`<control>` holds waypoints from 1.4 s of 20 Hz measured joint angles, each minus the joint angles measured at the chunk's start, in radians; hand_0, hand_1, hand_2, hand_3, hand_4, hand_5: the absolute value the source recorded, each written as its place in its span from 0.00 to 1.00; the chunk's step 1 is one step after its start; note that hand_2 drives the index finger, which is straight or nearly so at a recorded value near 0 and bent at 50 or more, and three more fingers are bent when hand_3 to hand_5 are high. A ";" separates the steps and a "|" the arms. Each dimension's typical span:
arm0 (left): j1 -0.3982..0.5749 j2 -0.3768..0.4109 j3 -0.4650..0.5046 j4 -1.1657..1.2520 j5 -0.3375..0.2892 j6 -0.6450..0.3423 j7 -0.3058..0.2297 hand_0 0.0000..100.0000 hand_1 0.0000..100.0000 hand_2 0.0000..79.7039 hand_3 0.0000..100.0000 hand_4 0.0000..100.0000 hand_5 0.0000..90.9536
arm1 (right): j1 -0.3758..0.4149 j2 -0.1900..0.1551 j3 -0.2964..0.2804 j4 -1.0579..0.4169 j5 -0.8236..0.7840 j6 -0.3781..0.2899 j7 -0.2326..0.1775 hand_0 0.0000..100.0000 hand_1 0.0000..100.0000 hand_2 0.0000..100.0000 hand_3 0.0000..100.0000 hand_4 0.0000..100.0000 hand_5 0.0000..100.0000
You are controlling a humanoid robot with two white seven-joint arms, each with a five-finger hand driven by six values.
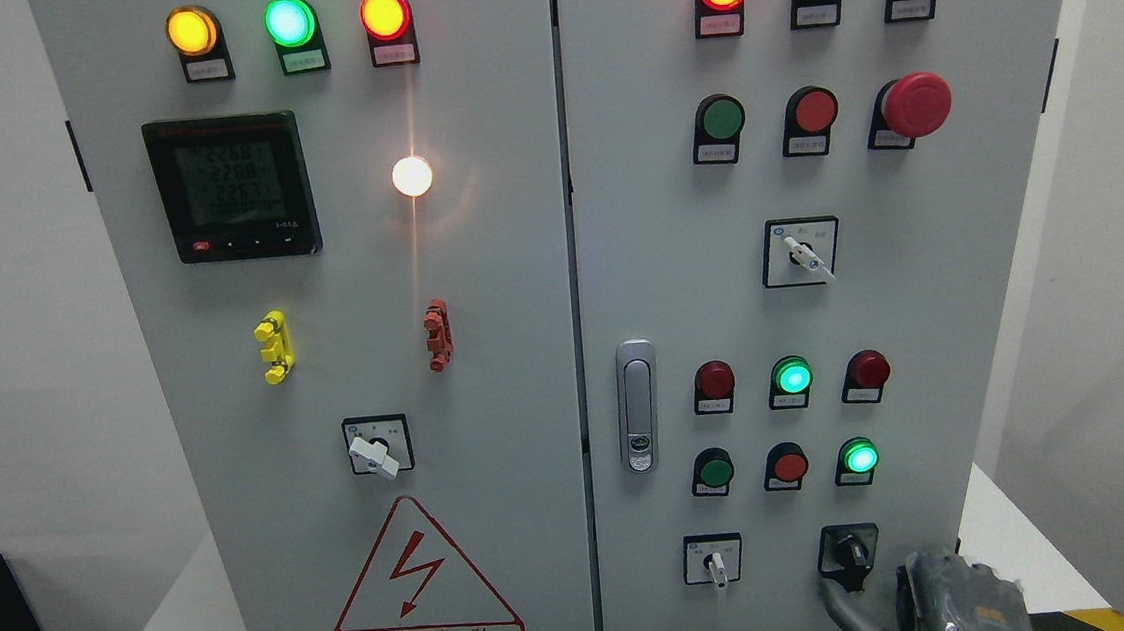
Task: Flip black knob to close circuit
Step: 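Raise the right hand up to the black rotary knob, then grip the black knob with the right hand and twist it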
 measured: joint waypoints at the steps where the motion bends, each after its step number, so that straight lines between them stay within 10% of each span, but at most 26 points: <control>1: 0.000 0.000 0.000 0.000 0.000 0.000 0.000 0.12 0.56 0.00 0.00 0.00 0.00 | -0.001 0.000 -0.002 0.001 0.000 0.000 -0.001 0.00 0.00 0.90 1.00 0.96 0.98; 28: 0.000 0.000 0.000 0.000 0.000 0.000 0.002 0.12 0.56 0.00 0.00 0.00 0.00 | -0.021 -0.002 -0.055 0.034 0.008 -0.012 -0.003 0.00 0.00 0.90 1.00 0.95 0.97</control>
